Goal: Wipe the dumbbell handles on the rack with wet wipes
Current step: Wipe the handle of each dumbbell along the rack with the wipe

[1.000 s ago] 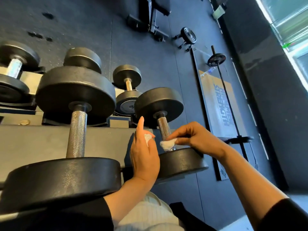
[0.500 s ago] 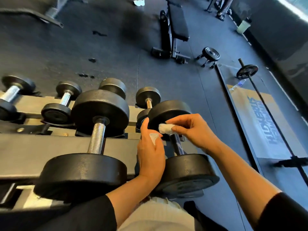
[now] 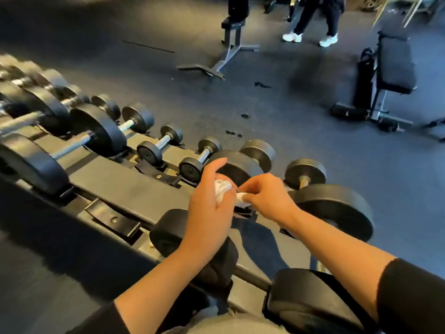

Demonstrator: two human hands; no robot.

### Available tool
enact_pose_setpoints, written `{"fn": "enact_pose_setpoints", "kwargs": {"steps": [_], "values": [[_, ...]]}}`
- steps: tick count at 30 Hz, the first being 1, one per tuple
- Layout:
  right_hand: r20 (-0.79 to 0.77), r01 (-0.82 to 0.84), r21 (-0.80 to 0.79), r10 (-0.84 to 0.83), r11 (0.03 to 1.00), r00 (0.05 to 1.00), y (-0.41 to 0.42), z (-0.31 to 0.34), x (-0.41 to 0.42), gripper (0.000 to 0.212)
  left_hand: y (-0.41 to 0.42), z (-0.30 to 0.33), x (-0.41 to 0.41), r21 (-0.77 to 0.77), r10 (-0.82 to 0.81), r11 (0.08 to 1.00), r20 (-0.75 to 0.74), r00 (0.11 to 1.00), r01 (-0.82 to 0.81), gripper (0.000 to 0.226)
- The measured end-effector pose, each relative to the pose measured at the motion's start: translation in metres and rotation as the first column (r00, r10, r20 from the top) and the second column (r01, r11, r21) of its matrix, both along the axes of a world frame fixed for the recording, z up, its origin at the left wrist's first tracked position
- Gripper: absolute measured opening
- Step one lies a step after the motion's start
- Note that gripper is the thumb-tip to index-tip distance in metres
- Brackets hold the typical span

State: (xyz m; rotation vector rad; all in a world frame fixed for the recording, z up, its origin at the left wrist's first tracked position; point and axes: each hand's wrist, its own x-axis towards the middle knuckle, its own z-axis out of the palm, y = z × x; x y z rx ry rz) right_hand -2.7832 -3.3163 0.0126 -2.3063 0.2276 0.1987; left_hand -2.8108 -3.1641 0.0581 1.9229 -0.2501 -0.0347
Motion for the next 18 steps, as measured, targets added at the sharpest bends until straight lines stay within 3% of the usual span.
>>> {"fn": "enact_pose_setpoints", "kwargs": {"steps": [3, 6, 10, 18], "values": [[-0.013, 0.062, -0.061, -0.063, 0.996, 0.998, 0.008, -0.019, 0.001, 0.012, 0.026, -0.001, 0.013, 0.221, 0.029, 0.974, 0.05, 0.998, -0.039, 0.043], [0.026, 0.152, -0.007, -0.152, 0.988, 0.988, 0.012, -0.027, 0.006, 0.014, 0.043, -0.008, 0.014, 0.489, -0.032, 0.872, 0.088, 0.996, -0.015, 0.048], [0.012, 0.221, 0.17, -0.226, 0.96, 0.974, 0.023, -0.035, 0.009, 0.013, 0.048, -0.015, 0.016, 0.487, -0.026, 0.873, 0.031, 0.999, 0.007, 0.056], [0.024, 0.076, 0.299, -0.087, 0.951, 0.996, 0.025, -0.048, -0.005, 0.009, 0.049, -0.016, 0.019, 0.464, -0.04, 0.886, 0.021, 0.999, 0.026, 0.054]]}}
